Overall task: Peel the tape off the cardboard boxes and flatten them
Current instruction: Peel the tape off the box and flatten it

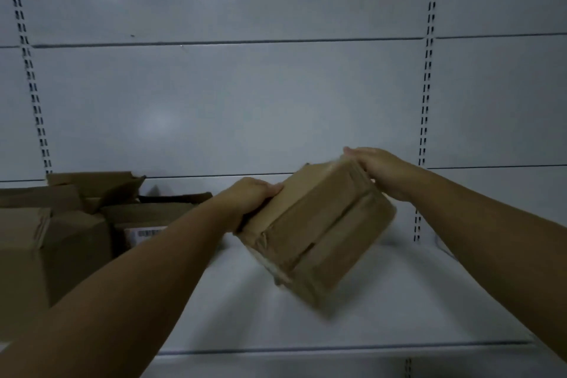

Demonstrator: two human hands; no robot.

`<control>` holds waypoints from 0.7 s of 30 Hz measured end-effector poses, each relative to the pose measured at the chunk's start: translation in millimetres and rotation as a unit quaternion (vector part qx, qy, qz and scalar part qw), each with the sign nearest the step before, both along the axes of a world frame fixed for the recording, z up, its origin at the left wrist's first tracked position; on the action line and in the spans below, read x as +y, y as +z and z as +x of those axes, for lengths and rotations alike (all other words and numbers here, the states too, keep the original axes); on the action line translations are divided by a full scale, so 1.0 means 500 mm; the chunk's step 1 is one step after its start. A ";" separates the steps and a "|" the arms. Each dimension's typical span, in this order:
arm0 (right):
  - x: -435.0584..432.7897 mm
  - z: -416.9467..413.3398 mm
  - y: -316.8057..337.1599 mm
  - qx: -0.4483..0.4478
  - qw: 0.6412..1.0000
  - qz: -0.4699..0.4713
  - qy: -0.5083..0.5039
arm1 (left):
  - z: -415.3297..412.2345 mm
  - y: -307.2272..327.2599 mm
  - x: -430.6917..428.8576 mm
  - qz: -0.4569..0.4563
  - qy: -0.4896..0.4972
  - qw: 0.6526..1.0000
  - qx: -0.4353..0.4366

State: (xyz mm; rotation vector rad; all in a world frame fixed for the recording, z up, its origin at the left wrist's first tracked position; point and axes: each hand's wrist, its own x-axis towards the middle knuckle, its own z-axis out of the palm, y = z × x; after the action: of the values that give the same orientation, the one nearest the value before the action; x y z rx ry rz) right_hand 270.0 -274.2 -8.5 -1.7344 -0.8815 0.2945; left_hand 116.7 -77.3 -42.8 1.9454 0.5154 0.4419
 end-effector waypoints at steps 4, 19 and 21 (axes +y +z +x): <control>-0.020 0.011 -0.018 0.040 0.998 0.053 0.005 | 0.019 -0.034 -0.007 -0.217 0.049 0.974 -0.034; 0.079 -0.050 -0.084 -0.008 0.989 -0.146 0.010 | -0.039 -0.133 -0.088 -0.204 0.082 0.970 -0.106; 0.081 -0.047 -0.102 -0.005 0.986 -0.167 0.001 | -0.049 -0.122 -0.079 -0.164 0.089 0.969 -0.164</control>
State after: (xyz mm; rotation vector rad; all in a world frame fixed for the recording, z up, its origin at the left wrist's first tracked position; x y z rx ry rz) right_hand 246.5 -233.6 -59.6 -2.0452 -0.8770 0.4571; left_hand 92.0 -116.6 -104.0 1.4784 0.5130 0.7313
